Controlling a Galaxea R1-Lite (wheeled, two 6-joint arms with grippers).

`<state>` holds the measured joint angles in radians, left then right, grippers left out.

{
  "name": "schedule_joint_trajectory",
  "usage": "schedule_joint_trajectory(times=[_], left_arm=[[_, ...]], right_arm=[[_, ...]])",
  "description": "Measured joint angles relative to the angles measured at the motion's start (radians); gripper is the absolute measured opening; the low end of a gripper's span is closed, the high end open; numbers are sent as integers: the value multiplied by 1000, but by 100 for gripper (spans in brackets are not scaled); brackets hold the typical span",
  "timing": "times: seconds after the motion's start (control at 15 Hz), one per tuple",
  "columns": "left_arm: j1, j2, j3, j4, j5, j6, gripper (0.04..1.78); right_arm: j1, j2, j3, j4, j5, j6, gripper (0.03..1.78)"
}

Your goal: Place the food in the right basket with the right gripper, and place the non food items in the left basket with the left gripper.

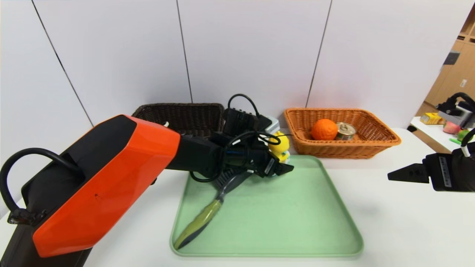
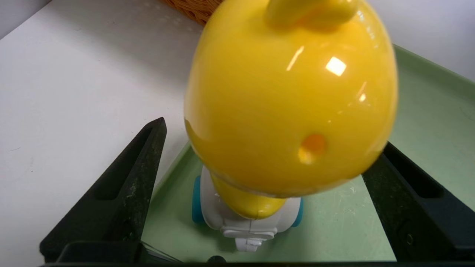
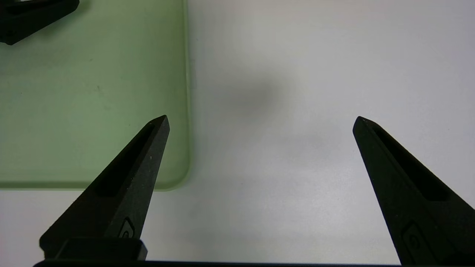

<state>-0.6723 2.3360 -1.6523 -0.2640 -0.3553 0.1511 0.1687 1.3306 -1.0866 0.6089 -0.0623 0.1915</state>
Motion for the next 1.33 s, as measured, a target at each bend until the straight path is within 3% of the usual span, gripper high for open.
schedule_joint_trajectory(times=[0.47, 0.67, 0.93, 1.33], left_arm=[[2, 11, -3, -5, 0, 0, 166], [8, 15, -3, -6, -1, 0, 115], [8, 18, -1, -7, 0, 0, 74], [7, 13, 4, -3, -4, -1, 74]], right_arm=[[5, -4, 3, 0, -1, -1, 171], [10, -5, 3, 0, -1, -1, 171], [12, -5, 3, 0, -1, -1, 171], [11, -6, 6, 0, -1, 1, 171]])
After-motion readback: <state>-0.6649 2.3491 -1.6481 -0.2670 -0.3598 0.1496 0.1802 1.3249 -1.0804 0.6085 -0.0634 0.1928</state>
